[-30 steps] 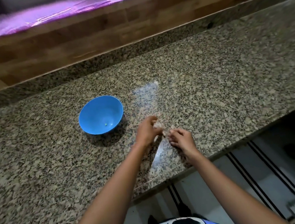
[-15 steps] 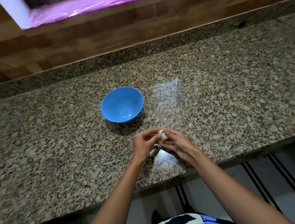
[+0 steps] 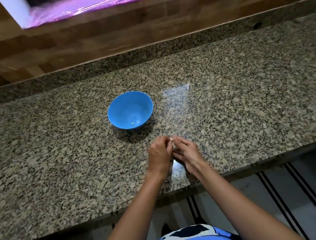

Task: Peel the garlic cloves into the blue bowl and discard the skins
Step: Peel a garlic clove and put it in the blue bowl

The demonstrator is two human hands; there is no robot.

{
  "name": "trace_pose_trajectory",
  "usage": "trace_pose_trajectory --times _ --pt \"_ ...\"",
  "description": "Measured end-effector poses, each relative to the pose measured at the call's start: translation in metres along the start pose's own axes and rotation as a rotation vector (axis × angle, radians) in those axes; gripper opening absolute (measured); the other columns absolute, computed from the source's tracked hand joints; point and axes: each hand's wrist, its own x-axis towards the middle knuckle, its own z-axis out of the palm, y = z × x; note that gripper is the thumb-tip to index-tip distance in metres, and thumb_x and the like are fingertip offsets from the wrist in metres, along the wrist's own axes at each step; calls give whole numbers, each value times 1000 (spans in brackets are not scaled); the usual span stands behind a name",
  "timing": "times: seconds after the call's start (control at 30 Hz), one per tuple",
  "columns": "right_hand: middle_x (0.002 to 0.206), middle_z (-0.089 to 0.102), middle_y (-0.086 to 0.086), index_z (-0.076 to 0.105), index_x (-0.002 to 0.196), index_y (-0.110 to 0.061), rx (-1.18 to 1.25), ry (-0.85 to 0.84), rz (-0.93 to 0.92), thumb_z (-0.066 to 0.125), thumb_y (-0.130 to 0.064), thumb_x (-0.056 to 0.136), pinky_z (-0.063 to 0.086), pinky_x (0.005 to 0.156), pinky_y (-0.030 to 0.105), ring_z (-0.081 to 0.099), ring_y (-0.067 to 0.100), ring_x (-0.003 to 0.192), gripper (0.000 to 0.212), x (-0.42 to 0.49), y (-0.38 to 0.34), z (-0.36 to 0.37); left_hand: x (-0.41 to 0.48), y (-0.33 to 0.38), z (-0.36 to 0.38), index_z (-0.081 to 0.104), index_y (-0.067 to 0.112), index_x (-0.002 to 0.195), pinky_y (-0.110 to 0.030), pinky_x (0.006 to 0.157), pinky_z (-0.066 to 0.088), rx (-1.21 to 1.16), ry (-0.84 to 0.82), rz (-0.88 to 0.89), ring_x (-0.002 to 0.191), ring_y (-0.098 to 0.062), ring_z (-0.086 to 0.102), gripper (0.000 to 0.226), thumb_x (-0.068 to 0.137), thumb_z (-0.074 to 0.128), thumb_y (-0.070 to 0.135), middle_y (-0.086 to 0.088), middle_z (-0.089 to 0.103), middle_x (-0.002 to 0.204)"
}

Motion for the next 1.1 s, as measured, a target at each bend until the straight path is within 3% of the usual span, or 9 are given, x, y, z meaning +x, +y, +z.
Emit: trace_pose_trajectory --times 0.1,0.23,0.43,0.53,0.67,0.83,0.97,1.03,1.1 --pt "89 69 13 53 126 -2 114 9 22 56 -10 91 58 71 29 68 19 77 36 0 0 0 4 0 2 65 12 91 -21 68 50 -104 -41 -87 76 -13 61 11 90 62 23 0 66 83" --pt "105 66 16 54 124 -4 165 3 57 53 -7 92 56 77 31 65 24 86 32 1 -3 -3 10 -3 2 63 15 92 -14 64 46 -149 -174 -116 78 -9 61 9 89 65 23 2 65 84" --pt "98 68 16 54 123 -1 232 6 78 54 -4 91 58 70 29 69 22 82 32 3 -3 0 9 -7 2 64 12 82 -28 64 58 -298 -201 -159 70 -16 66 10 86 67 21 -1 68 76" --pt "106 66 18 55 122 -4 -13 28 22 61 -15 87 56 81 38 66 27 92 38 10 -10 0 7 -13 -4 68 8 86 -25 64 57 -486 -110 -273 71 -16 68 5 84 69 13 -4 70 79" --pt "100 65 9 50 107 -14 -707 150 -215 72 -38 71 56 79 39 66 21 84 48 17 -27 -6 18 -29 -19 65 -3 93 -28 64 58 -654 -118 -535 68 -20 68 14 82 69 5 -14 71 81" --pt "96 64 3 62 93 -15 -979 208 -397 75 -31 73 54 79 32 61 17 86 29 26 -24 -14 19 -37 -25 73 12 99 -17 78 50 -139 -226 -247 84 -5 65 16 83 70 16 7 70 96" --pt "113 56 4 59 115 -18 -1145 251 -400 68 -39 77 45 93 34 52 21 107 44 25 -14 -16 13 -46 -22 74 15 90 -26 90 51 -146 -272 -210 96 -8 62 13 81 71 7 1 68 110" --pt "123 50 2 52 126 -20 -1310 335 -571 66 -43 77 37 99 32 45 20 116 56 15 -9 -14 12 -47 -22 75 16 90 -28 88 54 -131 -286 -214 92 -8 65 11 80 73 13 0 71 105" --pt "118 53 2 54 123 -16 -1290 276 -787 65 -33 81 43 94 26 51 16 106 47 2 -2 -6 12 -45 -26 74 15 91 -24 80 55 -138 -301 -226 81 -5 67 14 79 75 19 2 73 93"
